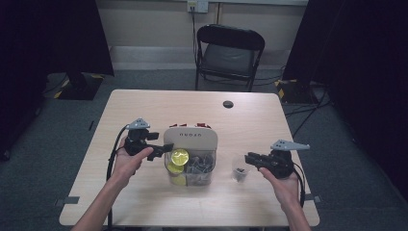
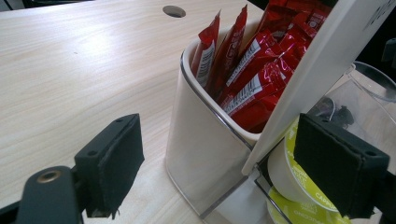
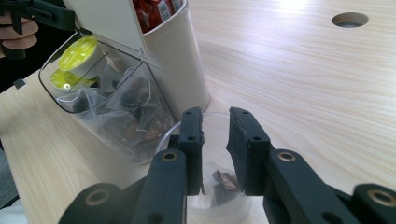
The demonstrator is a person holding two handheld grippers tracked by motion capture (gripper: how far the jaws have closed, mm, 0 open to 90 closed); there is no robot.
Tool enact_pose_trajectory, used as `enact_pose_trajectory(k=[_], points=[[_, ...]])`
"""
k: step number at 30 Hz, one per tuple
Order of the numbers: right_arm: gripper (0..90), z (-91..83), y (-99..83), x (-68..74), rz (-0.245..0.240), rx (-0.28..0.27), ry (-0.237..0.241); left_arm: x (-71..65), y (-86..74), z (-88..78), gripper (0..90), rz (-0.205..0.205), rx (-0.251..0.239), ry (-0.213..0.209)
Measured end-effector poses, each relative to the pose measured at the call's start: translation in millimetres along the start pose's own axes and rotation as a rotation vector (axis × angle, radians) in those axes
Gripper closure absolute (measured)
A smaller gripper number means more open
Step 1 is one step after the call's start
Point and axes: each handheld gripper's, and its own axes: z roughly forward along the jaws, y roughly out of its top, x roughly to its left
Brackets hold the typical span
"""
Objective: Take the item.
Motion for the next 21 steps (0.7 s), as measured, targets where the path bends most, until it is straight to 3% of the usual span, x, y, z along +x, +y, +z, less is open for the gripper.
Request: enact_pose_trajectory(k=[13,21], points=[[75.1,-15.5,-17.2,-7.4,0.032,-0.002,-0.040,2.2,0.6,-2.7,15.3,-0.005,-0.008,-0.006],[73.3,-19.4,-36.1,-14.5,0.043,0.032,-0.077,2.9,-0.1,-4.0,15.2,-0.010,-0.010,-0.003]])
